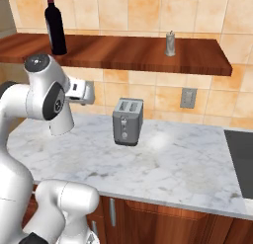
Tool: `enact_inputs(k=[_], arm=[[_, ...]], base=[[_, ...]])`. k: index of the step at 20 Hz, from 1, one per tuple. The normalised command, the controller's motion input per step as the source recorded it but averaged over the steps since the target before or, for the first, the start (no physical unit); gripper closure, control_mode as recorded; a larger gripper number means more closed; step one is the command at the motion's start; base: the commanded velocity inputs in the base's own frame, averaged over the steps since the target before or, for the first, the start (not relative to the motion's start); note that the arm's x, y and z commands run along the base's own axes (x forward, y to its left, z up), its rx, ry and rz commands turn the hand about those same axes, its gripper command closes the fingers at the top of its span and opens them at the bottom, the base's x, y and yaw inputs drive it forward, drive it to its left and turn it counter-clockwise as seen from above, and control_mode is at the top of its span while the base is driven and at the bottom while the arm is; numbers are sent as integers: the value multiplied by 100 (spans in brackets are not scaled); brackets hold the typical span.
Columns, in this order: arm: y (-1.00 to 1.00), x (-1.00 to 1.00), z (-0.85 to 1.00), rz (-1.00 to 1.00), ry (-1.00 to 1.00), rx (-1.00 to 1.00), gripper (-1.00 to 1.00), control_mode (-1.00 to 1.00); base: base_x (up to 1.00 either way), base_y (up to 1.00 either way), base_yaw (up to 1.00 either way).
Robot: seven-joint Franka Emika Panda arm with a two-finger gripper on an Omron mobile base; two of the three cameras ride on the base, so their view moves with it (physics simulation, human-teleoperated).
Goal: Get the candle and the wine from the cabinet and move them to the dining counter.
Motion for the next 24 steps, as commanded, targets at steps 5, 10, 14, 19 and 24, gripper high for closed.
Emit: enact_inputs(k=[5,10,14,19,24], arm=[[16,-18,49,0,-35,0,-100,-100],[25,-18,49,0,-11,-2,-100,-100],[28,-14,52,0,-5,-2,-100,-100],[28,-10,54,0,-10,0,-100,-100],[20,-9,47,0,-2,0,-100,-100]], base=[[0,0,0],[0,0,0],[0,0,0],[0,0,0],[0,0,0]])
